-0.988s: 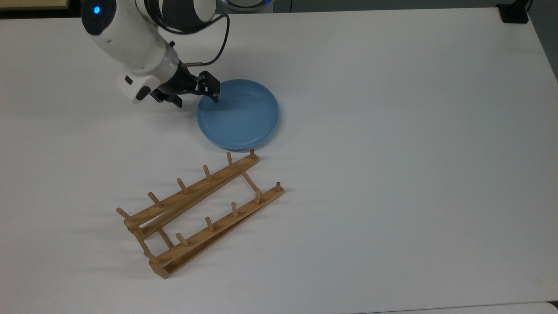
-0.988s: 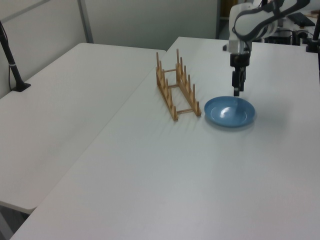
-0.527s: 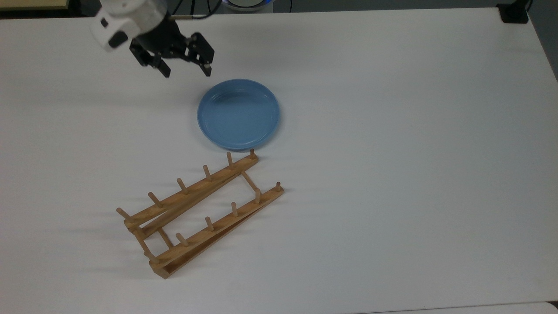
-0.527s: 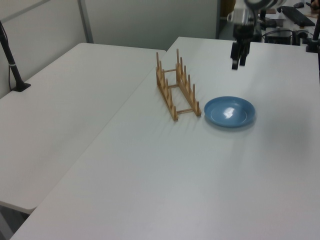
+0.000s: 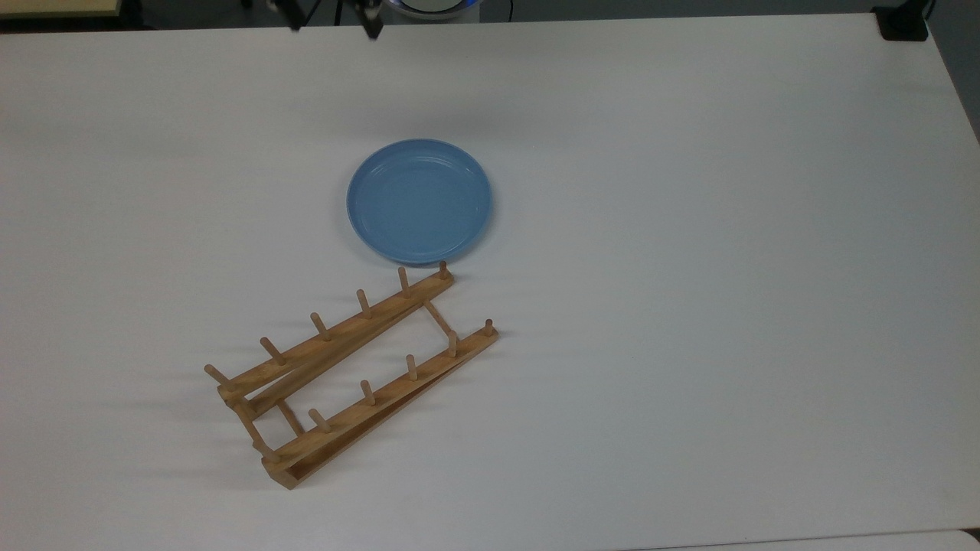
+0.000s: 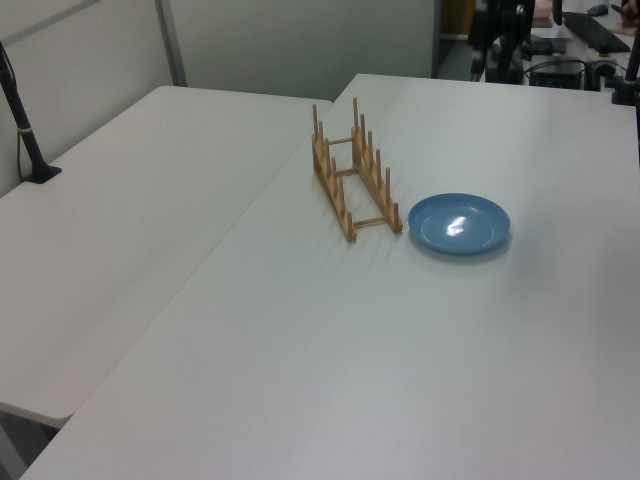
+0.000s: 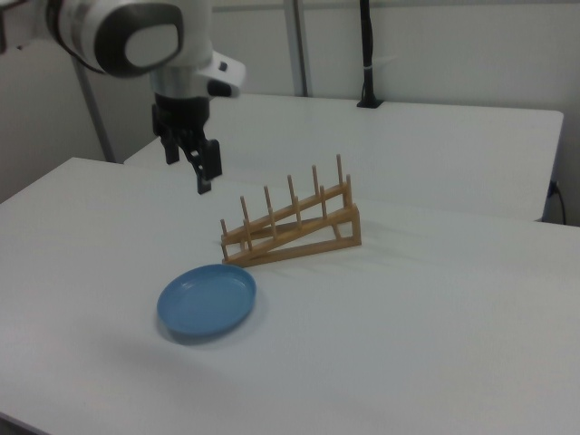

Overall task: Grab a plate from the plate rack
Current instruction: 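Open the gripper and raise it away from the plate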

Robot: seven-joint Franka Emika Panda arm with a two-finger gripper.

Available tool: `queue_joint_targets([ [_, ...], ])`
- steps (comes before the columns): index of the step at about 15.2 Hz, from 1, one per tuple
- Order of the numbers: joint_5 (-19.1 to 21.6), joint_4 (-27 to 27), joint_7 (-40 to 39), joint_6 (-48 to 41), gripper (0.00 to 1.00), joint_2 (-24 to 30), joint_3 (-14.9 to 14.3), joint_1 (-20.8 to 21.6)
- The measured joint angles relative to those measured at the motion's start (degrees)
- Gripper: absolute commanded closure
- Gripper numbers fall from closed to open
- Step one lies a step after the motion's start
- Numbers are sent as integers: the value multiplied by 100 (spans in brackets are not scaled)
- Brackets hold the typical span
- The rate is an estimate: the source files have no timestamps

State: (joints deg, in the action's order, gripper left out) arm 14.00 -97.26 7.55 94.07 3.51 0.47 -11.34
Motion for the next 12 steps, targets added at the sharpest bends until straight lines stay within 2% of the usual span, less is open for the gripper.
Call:
queue_joint_targets([
  [1,-75,83,127,-131,0,105,-208,256],
  [3,-547,106,231,-187,0,232,-573,763],
  [5,-905,109,-55,-151,0,222,-600,835],
  [7,-1270,116,-792,62,0,195,-603,849],
  [8,-1344,117,-1069,235,0,151,-617,849],
  [12,-1386,124,-1196,734,0,-62,-643,849],
])
